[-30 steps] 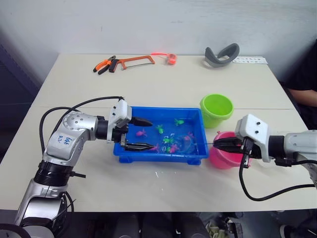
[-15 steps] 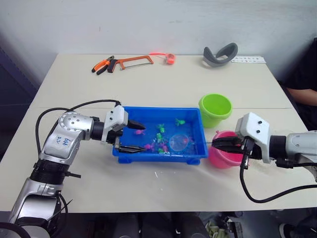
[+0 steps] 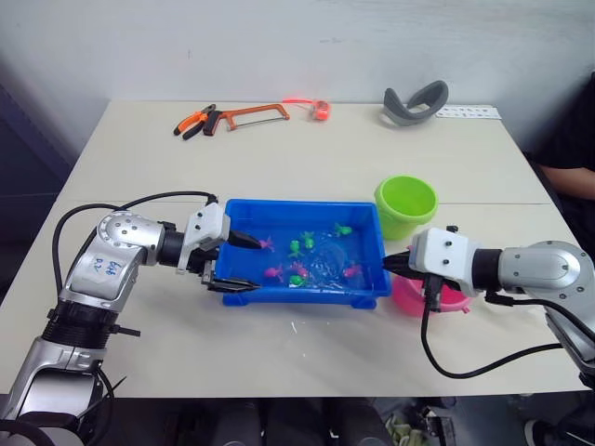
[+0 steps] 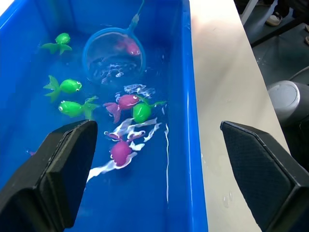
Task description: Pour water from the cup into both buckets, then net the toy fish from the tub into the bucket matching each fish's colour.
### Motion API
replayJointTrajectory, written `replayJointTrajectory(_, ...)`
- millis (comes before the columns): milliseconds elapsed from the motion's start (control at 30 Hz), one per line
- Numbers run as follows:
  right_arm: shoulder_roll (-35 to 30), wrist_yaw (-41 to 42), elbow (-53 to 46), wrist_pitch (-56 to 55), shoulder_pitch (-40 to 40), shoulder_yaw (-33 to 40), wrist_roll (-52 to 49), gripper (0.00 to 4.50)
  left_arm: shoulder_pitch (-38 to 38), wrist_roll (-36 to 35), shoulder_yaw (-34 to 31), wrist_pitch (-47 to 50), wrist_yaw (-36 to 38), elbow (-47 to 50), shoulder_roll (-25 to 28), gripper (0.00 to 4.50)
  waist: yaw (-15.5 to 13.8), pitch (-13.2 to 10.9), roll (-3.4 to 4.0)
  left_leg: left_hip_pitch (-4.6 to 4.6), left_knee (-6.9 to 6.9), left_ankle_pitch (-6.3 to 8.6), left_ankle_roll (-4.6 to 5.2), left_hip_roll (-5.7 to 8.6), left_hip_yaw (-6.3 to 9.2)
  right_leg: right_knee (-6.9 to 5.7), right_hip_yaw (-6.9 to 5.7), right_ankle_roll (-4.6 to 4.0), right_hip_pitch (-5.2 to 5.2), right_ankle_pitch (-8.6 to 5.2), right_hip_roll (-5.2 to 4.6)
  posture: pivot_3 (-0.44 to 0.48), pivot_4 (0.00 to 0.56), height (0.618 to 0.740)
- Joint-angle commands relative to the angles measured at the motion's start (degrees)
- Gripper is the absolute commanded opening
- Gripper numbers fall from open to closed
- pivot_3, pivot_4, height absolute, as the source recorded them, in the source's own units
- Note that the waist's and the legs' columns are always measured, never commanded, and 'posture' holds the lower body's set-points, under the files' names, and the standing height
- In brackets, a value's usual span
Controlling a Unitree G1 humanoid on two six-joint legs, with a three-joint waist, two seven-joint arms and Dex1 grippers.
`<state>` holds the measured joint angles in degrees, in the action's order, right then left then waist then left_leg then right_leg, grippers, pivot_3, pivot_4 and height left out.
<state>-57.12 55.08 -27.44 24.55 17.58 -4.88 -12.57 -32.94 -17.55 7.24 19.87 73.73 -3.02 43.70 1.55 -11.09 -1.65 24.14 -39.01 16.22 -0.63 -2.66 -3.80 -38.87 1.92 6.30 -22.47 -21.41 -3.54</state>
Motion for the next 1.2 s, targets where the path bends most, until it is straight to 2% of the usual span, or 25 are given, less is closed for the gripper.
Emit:
replayJointTrajectory(33,2.09,-0.04,0.43,-1.2,1.46,-1.07,0.76,0.0,0.13,-0.83,-1.95,0.02,-0.15,1.64,0.95,4.44,0.0,0.0,0.0,0.0,0.0,0.0,0.0,-0.01,0.0,0.0,-0.01,0.0,0.0,0.0,0.0,0.0,0.15,0.74)
replayJointTrajectory(267,6.38,-0.76,0.18,1.7,3.4,-2.63,0.34,0.0,0.4,-0.62,-2.52,-0.33,0.02,0.96,1.78,4.44,-0.02,0.0,0.0,0.0,0.0,0.0,-0.01,-0.01,0.0,-0.01,-0.02,0.0,-0.01,0.0,-0.01,0.0,0.15,0.74)
replayJointTrajectory(433,8.47,-1.75,-0.49,6.24,3.71,-1.07,-2.32,0.0,0.26,-0.68,-2.53,-0.59,-0.14,0.6,1.99,4.44,-0.04,0.0,0.0,0.0,0.0,0.0,0.0,0.0,0.0,-0.02,-0.03,0.0,0.0,0.0,-0.02,0.0,0.15,0.74)
replayJointTrajectory(633,7.5,-1.17,0.64,0.07,3.36,-4.25,3.01,0.0,0.41,0.11,-2.11,-1.2,1.81,-0.72,3.89,4.44,0.01,0.0,0.0,0.0,0.0,0.0,0.01,0.0,0.0,-0.01,-0.03,0.0,-0.01,0.0,0.0,0.0,0.15,0.74)
replayJointTrajectory(833,11.05,-1.57,2.48,-0.36,5.71,-7.14,4.42,0.0,0.94,1.31,-1.68,-1.97,3.31,-2.12,6.74,4.44,0.14,0.0,0.0,-0.01,0.03,0.0,-0.01,-0.02,-0.03,-0.03,-0.02,-0.01,-0.04,0.0,0.02,0.0,0.15,0.74)
replayJointTrajectory(1200,14.17,-0.25,1.91,0.7,7.68,-10.04,3.9,0.0,0.94,2.04,-2.38,-2.87,3.12,-3.46,7.77,4.44,0.04,0.0,0.0,0.0,0.02,0.01,0.0,0.0,-0.03,-0.03,-0.05,0.0,-0.03,0.0,-0.01,0.0,0.15,0.74)
